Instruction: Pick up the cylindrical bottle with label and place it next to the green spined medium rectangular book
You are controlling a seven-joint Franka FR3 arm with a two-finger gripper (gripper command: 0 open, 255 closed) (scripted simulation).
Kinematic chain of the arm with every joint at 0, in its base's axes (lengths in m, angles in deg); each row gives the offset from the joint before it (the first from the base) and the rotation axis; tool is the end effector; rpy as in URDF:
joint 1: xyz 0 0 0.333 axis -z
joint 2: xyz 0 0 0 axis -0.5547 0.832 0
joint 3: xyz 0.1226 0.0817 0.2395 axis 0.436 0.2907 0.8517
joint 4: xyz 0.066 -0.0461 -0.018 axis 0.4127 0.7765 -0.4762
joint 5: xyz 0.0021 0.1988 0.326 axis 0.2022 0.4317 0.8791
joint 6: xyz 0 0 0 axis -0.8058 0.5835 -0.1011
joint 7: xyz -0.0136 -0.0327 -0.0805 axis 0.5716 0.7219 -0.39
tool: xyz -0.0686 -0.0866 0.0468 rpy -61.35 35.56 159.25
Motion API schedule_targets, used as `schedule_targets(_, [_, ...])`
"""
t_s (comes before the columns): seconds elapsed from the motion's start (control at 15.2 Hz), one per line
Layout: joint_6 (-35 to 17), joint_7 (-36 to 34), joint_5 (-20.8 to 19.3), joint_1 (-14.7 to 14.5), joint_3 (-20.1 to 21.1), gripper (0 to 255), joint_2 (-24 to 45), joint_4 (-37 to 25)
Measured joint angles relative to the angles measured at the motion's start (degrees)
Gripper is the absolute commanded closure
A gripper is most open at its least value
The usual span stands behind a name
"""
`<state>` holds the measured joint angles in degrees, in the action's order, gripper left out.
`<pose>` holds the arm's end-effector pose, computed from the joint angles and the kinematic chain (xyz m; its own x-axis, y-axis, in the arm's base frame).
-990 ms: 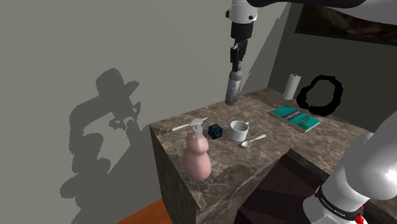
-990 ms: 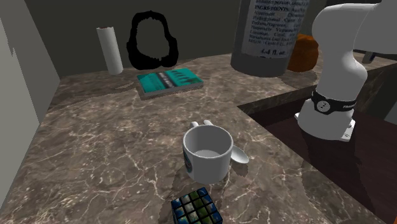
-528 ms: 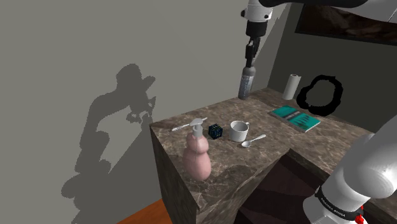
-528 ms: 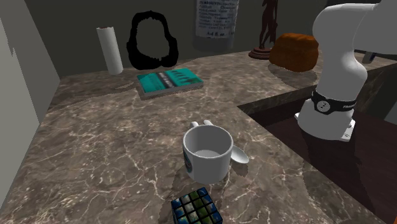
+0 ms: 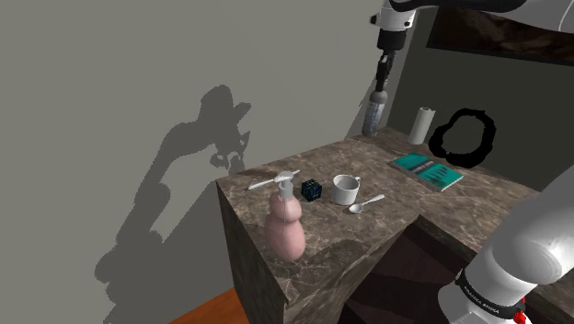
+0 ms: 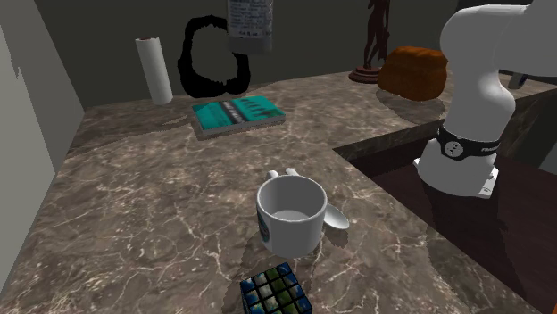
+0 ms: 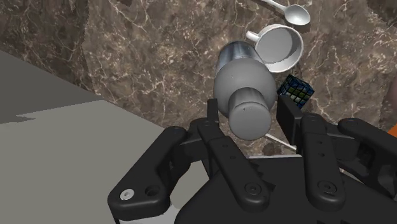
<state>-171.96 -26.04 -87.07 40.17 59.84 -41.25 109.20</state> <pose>0.4756 -0.1202 0.6315 0.9478 0.3187 -0.0076 0.3174 -0.9414 0.1137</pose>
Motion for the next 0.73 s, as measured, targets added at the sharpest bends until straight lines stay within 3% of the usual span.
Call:
schedule_targets(0.46, [-1.1, 9.9, 0.3, 4.1, -5.9, 255, 3.4, -3.3])
schedule_targets(0.73, [-0.3, 16.1, 1.5, 6.8, -9.4, 255, 7.8, -9.1])
